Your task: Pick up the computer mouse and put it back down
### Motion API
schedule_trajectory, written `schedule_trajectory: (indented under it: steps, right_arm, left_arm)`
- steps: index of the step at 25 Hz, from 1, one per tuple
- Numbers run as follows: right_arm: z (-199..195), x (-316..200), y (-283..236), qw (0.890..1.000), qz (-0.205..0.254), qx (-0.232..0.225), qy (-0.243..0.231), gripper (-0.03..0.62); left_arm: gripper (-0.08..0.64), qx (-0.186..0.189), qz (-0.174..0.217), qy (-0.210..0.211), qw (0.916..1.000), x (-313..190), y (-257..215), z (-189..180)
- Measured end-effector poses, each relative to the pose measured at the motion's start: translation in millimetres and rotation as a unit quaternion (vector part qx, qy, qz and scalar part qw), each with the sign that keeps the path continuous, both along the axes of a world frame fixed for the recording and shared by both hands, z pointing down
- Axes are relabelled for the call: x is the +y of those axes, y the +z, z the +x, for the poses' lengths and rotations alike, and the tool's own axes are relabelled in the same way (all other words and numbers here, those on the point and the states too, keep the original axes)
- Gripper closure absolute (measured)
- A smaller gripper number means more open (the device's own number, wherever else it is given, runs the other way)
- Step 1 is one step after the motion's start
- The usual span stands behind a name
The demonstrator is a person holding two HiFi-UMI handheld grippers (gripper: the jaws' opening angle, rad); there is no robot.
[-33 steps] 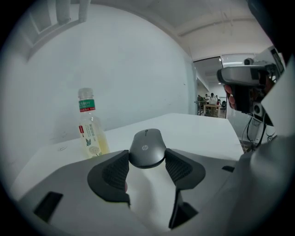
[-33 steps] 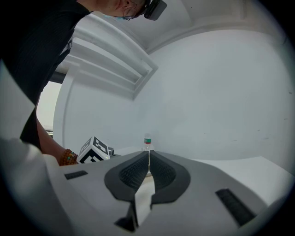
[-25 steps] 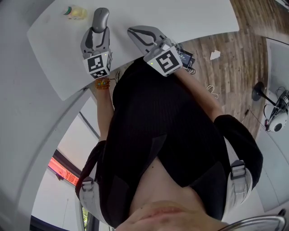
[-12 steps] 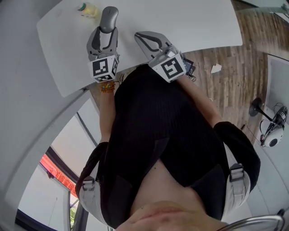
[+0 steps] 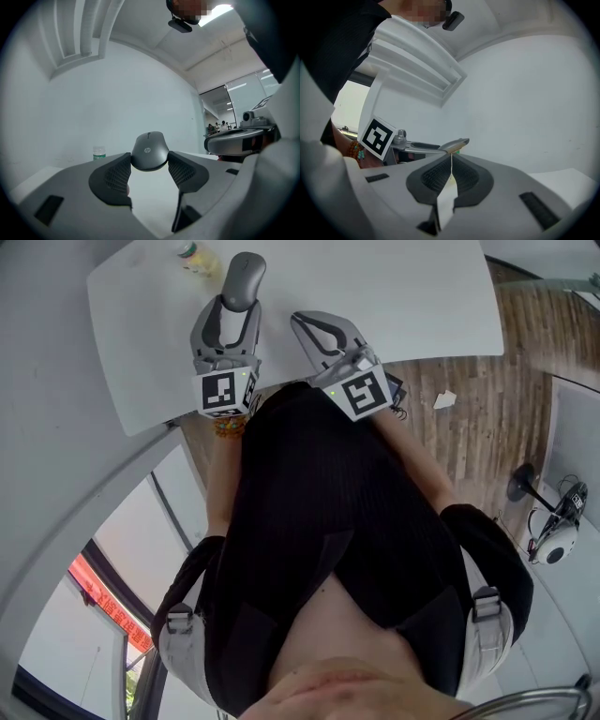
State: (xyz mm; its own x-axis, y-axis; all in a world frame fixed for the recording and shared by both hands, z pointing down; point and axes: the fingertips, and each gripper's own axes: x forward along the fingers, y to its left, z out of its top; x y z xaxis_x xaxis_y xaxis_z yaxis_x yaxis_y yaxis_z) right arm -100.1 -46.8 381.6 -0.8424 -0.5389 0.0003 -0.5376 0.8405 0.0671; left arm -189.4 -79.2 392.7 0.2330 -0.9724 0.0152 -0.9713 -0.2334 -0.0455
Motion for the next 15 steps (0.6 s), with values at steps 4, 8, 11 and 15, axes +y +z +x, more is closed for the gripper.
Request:
schedule_trajectory:
  steps: [4, 8, 11, 15]
  right_arm:
    - [0, -2, -4, 1.000, 0.006, 0.002, 0.003, 0.563]
    - [-5, -1, -2, 1.000, 0.001, 0.003, -0.004, 0.563]
    - [-9, -1, 1, 1.000, 0.003, 0.005, -0.008, 0.563]
    - [-13, -3, 3, 1.000, -0.004, 0.004, -0.011, 0.563]
  left_arm:
    - [0.305, 0.010, 0.012, 0.005, 0.9999, 3, -5, 2]
    - [0.305, 0.021, 0.021, 0.019, 0.9994, 8, -11, 6]
    - [0.305, 0.018, 0.029, 0.025, 0.9991, 11, -15, 8]
    - [0.304, 0.029, 0.032, 0.033, 0.9985, 11, -17, 8]
